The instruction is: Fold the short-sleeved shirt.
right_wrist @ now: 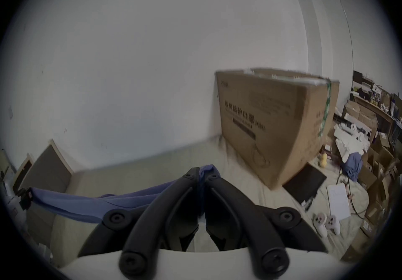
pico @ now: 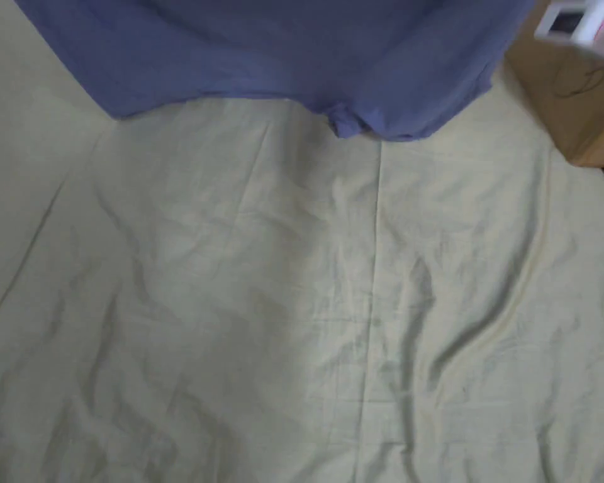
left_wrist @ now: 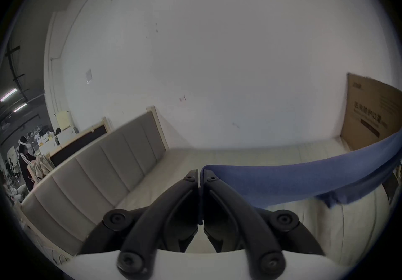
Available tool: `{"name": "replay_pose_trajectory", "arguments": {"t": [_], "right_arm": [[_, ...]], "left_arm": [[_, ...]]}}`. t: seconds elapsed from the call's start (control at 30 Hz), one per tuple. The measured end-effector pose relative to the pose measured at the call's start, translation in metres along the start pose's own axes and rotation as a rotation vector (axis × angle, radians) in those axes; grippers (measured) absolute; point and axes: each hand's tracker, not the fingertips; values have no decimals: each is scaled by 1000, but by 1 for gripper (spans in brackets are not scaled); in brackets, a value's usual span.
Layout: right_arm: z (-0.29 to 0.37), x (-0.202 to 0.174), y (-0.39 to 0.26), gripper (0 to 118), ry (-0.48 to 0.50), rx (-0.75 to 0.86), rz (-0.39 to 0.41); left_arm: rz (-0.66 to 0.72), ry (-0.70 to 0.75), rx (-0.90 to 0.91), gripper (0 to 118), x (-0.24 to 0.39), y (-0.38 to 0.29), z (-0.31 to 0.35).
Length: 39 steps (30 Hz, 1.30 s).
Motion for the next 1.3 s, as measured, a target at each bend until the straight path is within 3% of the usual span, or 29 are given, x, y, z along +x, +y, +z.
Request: {"name": "replay_pose_trajectory", "arguments": {"t": [0.47,0.67,0.73,1.1,1.13,1.17,1.2,1.23,1.27,1.3], "right_arm": [[81,91,-250,3,50,-370,201],[130,132,-320,3,69,-460,184],[148,146,-339,3,67,-472,213],[210,191,-407,4,106,-548,142],[213,191,-409,11,114,-546,143],[216,190,-410,27,113,-542,150],[218,190,-409,69,89,-539,174],[220,191,-407,105,89,-538,178],[222,194,-403,117,89,-539,174],[228,196,-397,117,89,-527,170]], "left_arm": [[41,-157,-343,1,-58,-269,137],[192,-214,-430,1,-89,-341,204],[159,-183,-426,1,-100,-355,217],[174,-114,-567,2,-116,-397,271],[172,-114,-565,9,-116,-395,273],[174,-113,-562,28,-118,-392,273],[193,-124,-590,72,-118,-390,274],[196,-111,-580,99,-122,-386,275],[211,-112,-574,106,-125,-382,275],[231,-113,-563,106,-130,-376,278]]}}
